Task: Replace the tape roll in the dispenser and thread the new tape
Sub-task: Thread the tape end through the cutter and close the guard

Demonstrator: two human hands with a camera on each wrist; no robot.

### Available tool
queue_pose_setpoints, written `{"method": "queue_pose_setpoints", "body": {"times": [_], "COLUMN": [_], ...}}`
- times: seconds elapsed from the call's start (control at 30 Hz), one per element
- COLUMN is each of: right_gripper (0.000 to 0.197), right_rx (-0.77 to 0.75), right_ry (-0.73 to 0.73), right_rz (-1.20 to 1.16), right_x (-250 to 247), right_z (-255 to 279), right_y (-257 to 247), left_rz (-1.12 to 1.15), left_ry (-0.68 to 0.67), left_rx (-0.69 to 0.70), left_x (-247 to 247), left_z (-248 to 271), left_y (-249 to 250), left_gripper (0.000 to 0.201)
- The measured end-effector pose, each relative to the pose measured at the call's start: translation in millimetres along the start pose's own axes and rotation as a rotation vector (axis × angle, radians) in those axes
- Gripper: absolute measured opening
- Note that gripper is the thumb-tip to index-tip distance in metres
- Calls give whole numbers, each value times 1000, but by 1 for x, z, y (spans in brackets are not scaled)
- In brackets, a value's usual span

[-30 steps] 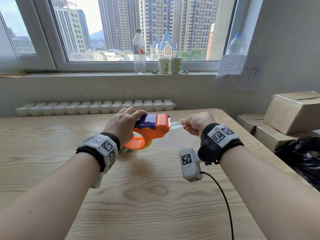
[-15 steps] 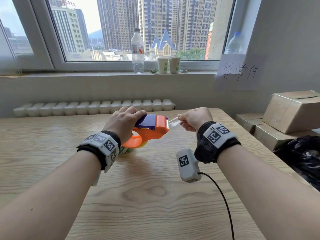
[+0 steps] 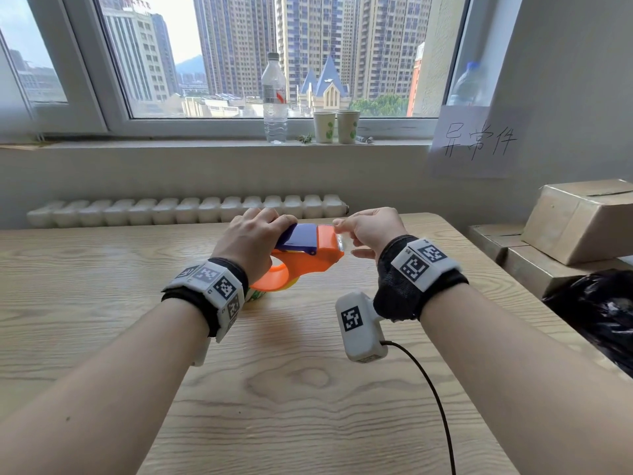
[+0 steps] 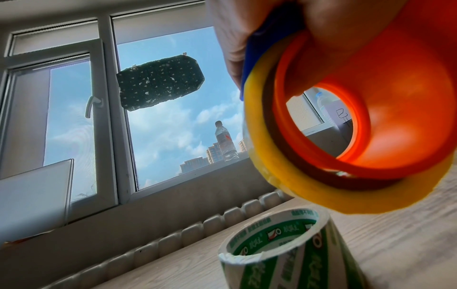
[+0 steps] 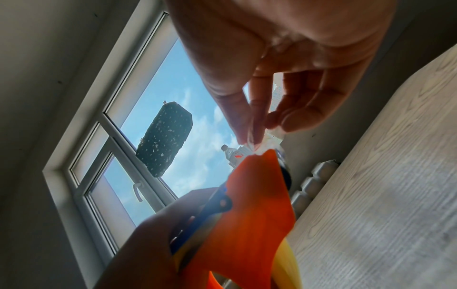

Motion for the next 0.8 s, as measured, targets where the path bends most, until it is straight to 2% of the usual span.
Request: {"method": "queue_pose_setpoints", "body": {"times": [0.17, 0.33, 0.5, 0.8], "right_gripper": [13, 8, 18, 21], "right_rx": [10, -13, -31, -35], "right_ry": [-1, 59, 93, 23], "right_rz": [-36, 84, 144, 269], "right_x": [0, -2, -2, 0], "right_z": [1, 1, 0, 0], "right_y": [-2, -6, -8, -8], "left_rz": [0, -8, -16, 18], "left_ry": [7, 16, 13, -2], "left_rx": [8, 9, 20, 34], "left_x": [1, 1, 0, -4], "left_z": [-2, -3, -4, -6], "left_y": [4, 7, 9, 22], "left_gripper": [61, 60, 60, 52]}}
Point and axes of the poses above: each hand's wrist, its own z-axis away from the middle knuckle, its own x-axis out of the palm, y = z × x, the point moved 2 cm from there along -z, towards the middle knuckle
